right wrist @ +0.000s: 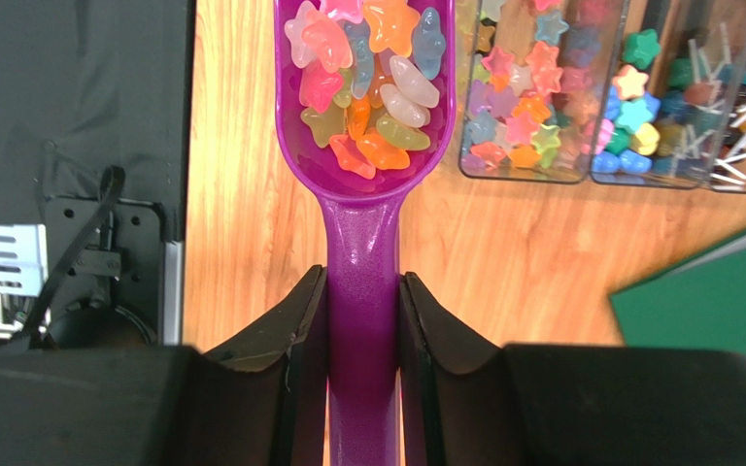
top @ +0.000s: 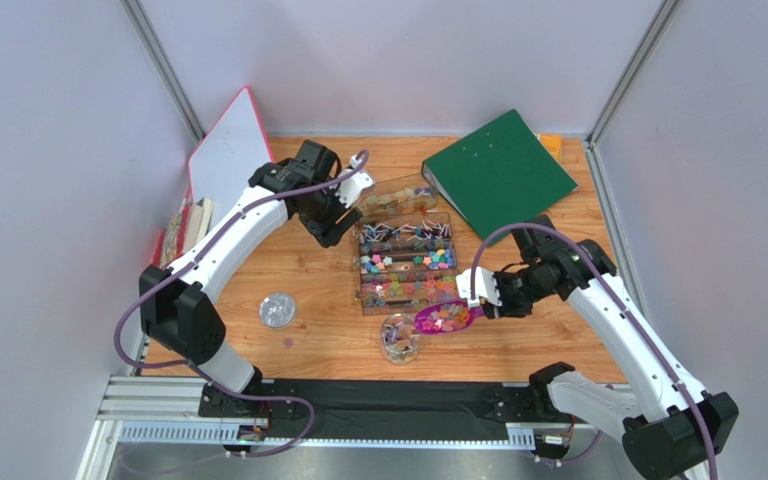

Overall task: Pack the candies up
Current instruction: Place the fake candies in the packing bottle.

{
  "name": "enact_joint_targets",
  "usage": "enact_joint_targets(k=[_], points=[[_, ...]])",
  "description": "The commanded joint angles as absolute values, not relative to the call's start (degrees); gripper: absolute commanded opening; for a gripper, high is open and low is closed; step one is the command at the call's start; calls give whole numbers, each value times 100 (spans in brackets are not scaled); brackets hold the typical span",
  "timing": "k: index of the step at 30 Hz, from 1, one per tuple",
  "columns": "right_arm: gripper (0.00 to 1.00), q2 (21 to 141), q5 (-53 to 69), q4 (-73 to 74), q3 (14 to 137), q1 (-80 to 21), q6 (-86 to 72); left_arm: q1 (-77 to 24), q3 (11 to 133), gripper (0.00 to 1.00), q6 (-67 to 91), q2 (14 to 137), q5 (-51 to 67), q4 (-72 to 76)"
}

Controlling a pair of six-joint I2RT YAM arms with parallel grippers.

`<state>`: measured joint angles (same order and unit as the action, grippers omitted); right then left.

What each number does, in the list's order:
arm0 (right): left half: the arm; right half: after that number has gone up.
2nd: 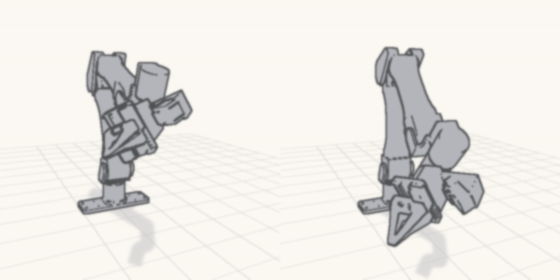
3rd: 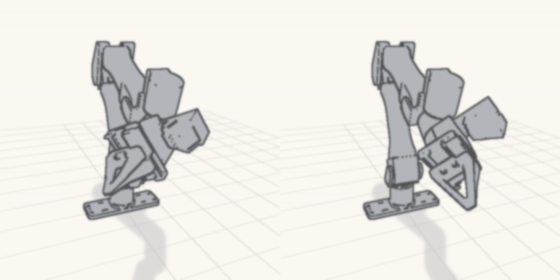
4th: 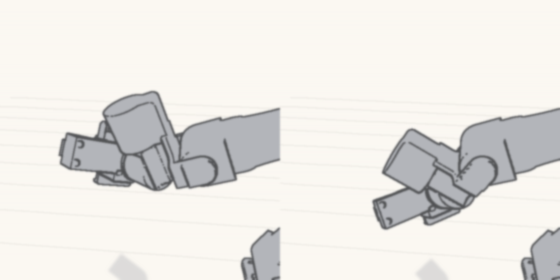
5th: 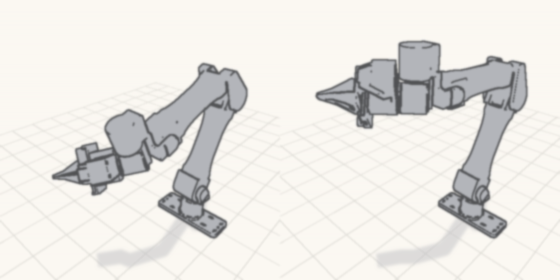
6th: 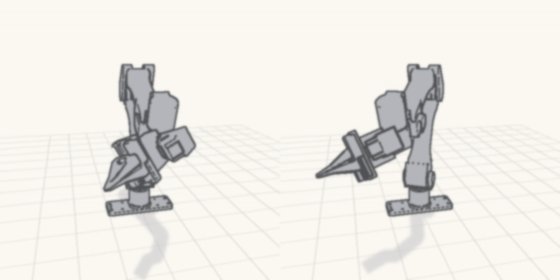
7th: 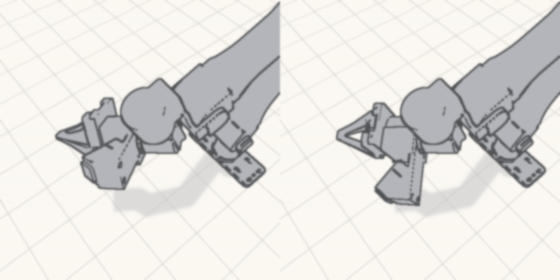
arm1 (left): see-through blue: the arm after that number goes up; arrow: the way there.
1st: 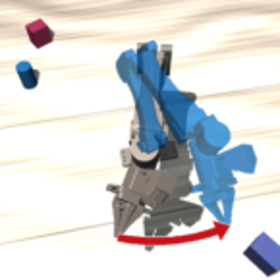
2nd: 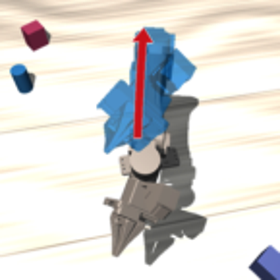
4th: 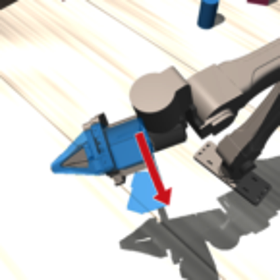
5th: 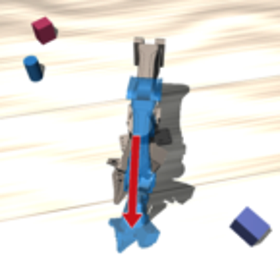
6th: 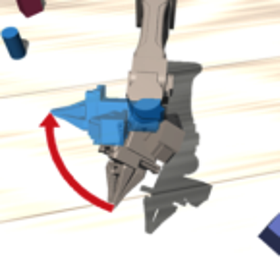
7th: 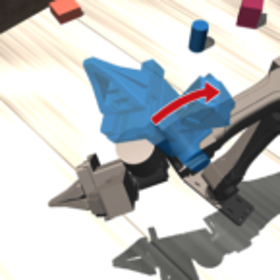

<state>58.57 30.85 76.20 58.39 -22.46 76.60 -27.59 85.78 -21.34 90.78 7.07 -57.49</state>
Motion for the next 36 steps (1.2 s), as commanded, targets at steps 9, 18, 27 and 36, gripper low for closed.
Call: enact_joint_targets(k=[9,18,27,36], points=[[0,5994,1715,7998,6592,-3365,7182,-2742,8332,70,-1793,8570,1002,-5406],[0,6336,1143,8183,6934,-3937,6645,-2742,8007,70,-1679,8254,1081,-5229],[0,6644,537,8305,7224,-4490,6364,-2742,7568,70,-1591,7981,1134,-4983],[0,6706,71,8543,7409,-4983,6249,-2742,7313,70,-1476,7849,1178,-4694]])
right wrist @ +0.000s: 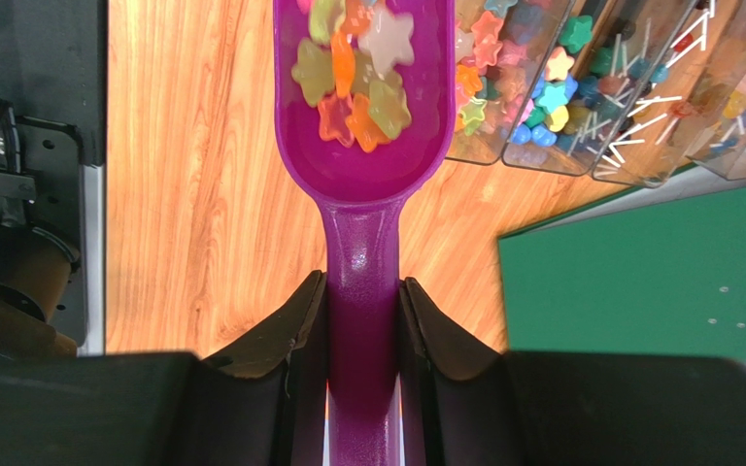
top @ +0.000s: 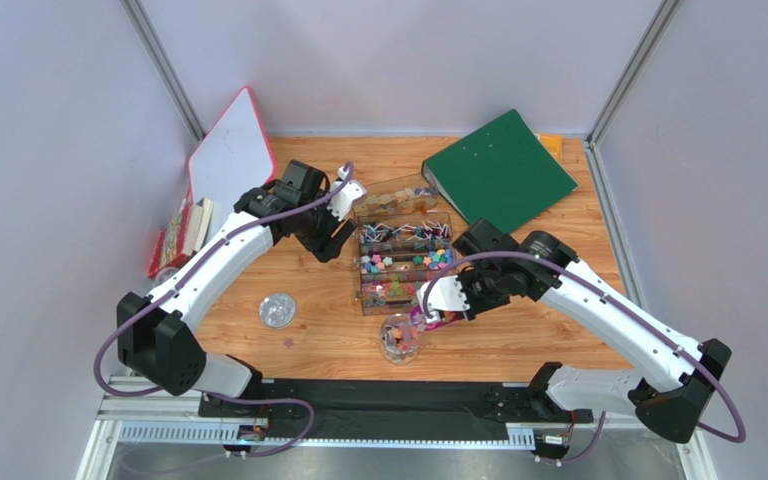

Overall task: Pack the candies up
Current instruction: Place the fake candies in the packing bottle.

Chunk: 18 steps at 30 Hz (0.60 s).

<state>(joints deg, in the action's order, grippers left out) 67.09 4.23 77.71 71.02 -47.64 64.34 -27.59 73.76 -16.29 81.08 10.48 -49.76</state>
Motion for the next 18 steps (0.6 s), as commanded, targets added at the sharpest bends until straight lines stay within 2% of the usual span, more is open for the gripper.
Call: enact_joint_targets(k=[1,18], points=[[0,6723,1,8578,7418,-5036,6232,-2742,7243,70,-1477,7840,1169,-4667],[0,6978,-861,8807,7532,-5686,5924,-2742,7058,70,-1380,7647,1230,-4395]])
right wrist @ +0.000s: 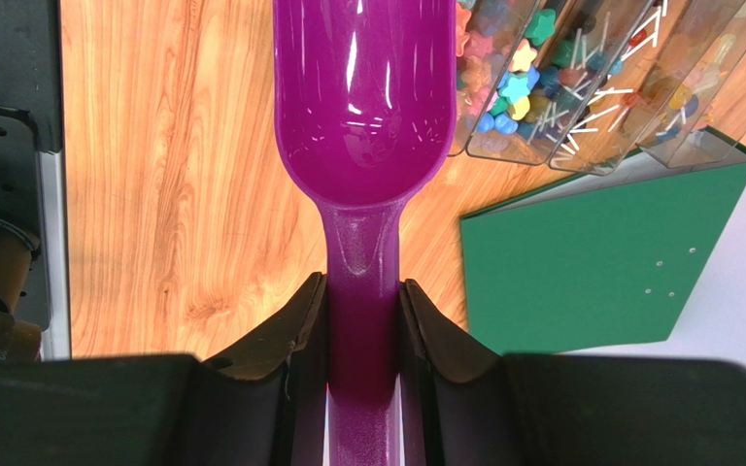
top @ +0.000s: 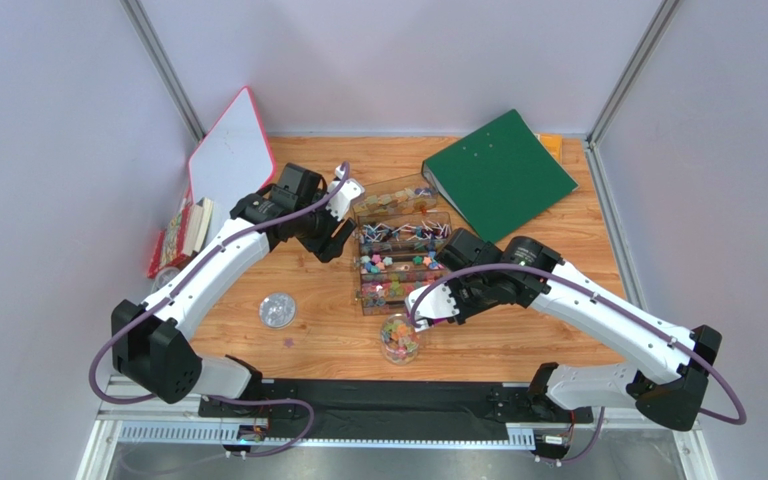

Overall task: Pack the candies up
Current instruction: Place the fake candies in the packing bottle, then place the spatula at the center of the board.

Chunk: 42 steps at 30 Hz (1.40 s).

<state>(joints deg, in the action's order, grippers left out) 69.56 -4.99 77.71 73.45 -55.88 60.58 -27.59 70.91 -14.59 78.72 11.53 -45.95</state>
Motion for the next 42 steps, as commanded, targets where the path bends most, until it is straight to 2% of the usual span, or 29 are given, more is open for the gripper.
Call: enact_joint_targets(k=[1,6,12,13,16,20,25,28,34,36,42], points=[[0,6979,-861,8807,7541,-5704,5889,-2742,7049,70,-1371,7638,1222,-4377],[0,6839,-784,8484,7462,-5354,5433,-2742,7093,70,-1292,7620,1196,-4359],[0,6144,234,6886,6637,-2983,4660,-2742,7514,72,-1405,7628,27,-4377],[0,6083,324,6673,6497,-2388,4563,-2742,7584,81,-1406,7646,-148,-4412],[0,5924,702,5856,5934,-1228,4141,-2742,7857,94,-1319,7883,-194,-4535],[0,6125,1107,4924,5494,-54,3543,-2742,8575,92,-1125,8594,-158,-5200],[0,7038,1441,3956,5546,1350,2665,-2742,9175,82,-949,9605,-35,-5651],[0,7346,1494,3552,5494,1887,2242,-2760,9228,82,-940,9852,9,-5476],[0,8023,1415,3190,5537,2267,2285,-2962,9430,85,-1239,10388,-816,-5282],[0,8384,1397,3147,5625,2311,2259,-3023,9518,88,-1431,10459,-809,-5247],[0,9183,1214,2822,5695,2452,2259,-3023,9317,90,-1810,10345,-598,-4729]])
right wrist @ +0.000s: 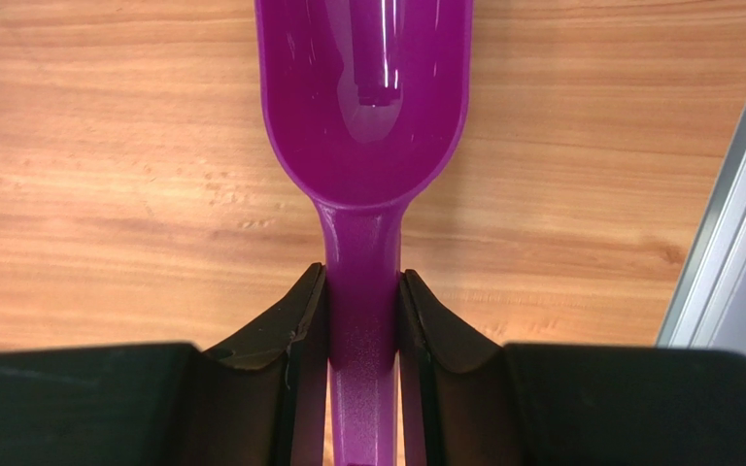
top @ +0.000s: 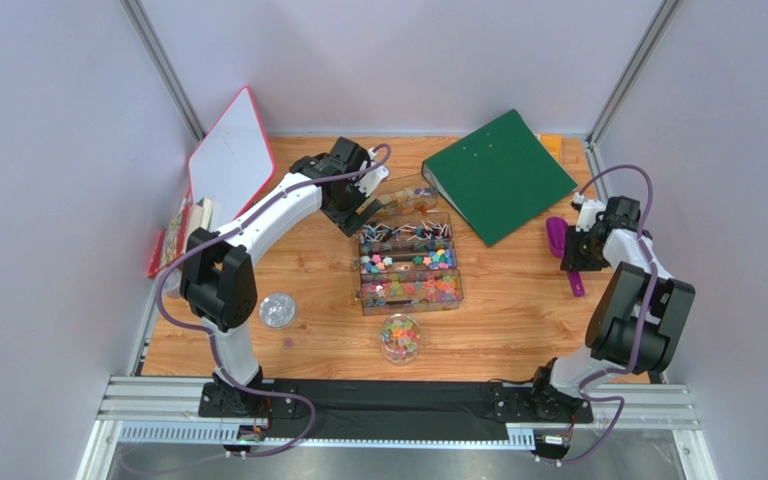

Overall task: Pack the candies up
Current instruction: Place the spatula at the center of the board.

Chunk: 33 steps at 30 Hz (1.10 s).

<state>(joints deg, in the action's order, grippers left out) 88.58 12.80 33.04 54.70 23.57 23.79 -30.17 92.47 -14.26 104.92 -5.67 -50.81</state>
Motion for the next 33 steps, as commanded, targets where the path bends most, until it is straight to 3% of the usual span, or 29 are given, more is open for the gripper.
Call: enact_joint_targets(k=[1,5,11,13,16,18,25,31,33], points=[[1,9237,1195,2813,5713,2522,2198,-3023,9308,90,-1889,10319,-476,-4737],[18,9360,1222,2795,5748,2610,2293,-3023,9211,100,-1969,10160,-71,-4781],[35,9255,1371,2918,5783,2610,2391,-3084,9887,100,-1451,10494,18,-5335],[38,9194,1354,2988,5801,2610,2382,-3251,9809,100,-1442,10503,-1230,-4986],[45,8974,1406,3050,5766,2619,2373,-3506,9843,100,-1389,10573,-2107,-4799],[54,8798,1389,3102,5722,2610,2277,-3551,9966,100,-1633,10547,-1882,-4860],[57,8060,1783,3611,5853,2646,2311,-3165,9362,100,-3750,9520,1076,-6157],[91,7691,2575,4499,6160,2645,2575,-2278,7210,100,-5659,8079,1301,-6566],[95,7708,2785,4840,6283,2646,2636,-2040,6602,100,-6010,7639,1353,-6574]])
